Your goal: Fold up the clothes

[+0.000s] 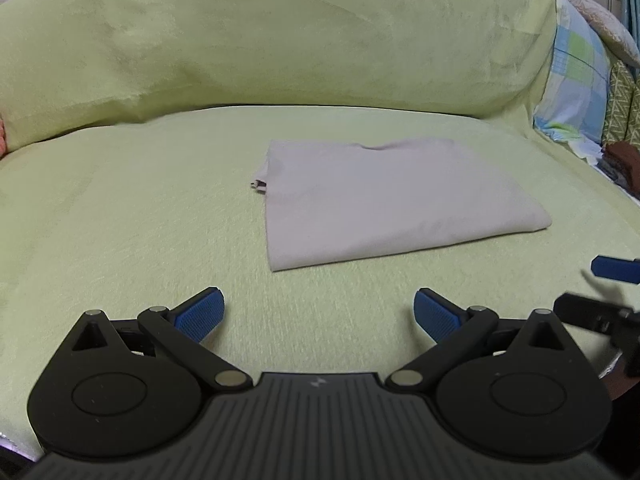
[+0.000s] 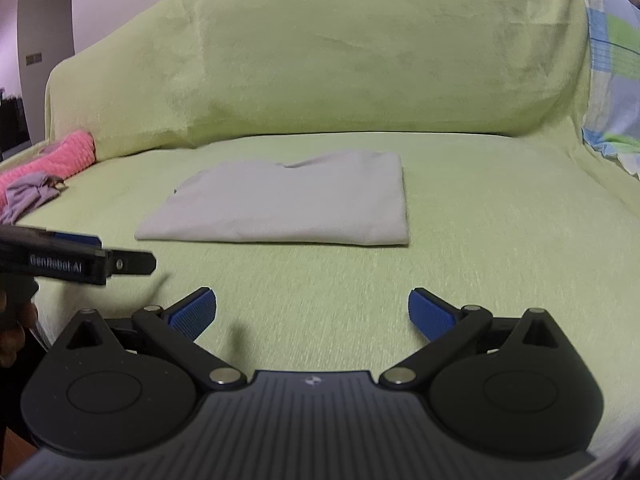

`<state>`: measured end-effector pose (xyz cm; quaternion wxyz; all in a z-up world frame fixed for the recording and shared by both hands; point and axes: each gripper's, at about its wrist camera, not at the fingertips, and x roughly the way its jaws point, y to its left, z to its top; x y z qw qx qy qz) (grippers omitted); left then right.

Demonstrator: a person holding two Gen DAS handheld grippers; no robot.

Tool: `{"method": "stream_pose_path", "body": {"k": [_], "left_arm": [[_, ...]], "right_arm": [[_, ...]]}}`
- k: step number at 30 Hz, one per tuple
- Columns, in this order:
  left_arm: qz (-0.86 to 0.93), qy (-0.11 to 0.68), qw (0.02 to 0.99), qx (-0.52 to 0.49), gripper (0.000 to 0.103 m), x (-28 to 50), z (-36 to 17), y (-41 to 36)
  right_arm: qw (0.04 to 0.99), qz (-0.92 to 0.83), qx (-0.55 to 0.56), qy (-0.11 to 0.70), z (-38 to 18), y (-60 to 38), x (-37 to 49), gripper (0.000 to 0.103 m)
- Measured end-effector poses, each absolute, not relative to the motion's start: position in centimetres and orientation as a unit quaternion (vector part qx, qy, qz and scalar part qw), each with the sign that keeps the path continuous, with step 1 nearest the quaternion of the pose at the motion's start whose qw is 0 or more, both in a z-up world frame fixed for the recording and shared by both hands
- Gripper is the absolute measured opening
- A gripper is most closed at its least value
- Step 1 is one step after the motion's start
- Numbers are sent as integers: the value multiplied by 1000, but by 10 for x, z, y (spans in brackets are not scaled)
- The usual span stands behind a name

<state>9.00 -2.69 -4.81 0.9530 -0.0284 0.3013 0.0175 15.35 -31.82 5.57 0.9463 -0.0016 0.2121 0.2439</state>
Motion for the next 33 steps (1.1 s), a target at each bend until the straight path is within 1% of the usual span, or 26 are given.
{"method": "stream_pose_path", "body": {"k": [13, 20, 33], "left_arm": [[10, 320, 947, -11, 102, 90, -57, -37], [14, 321, 947, -10, 102, 90, -58, -39], [18, 315, 949, -9, 102, 90, -60, -40]], "right_arm": [[946, 226, -14, 233, 47, -310, 159, 101], [948, 212, -73, 228, 39, -296, 157, 103], [949, 212, -38, 229, 41, -303, 158, 103]]}}
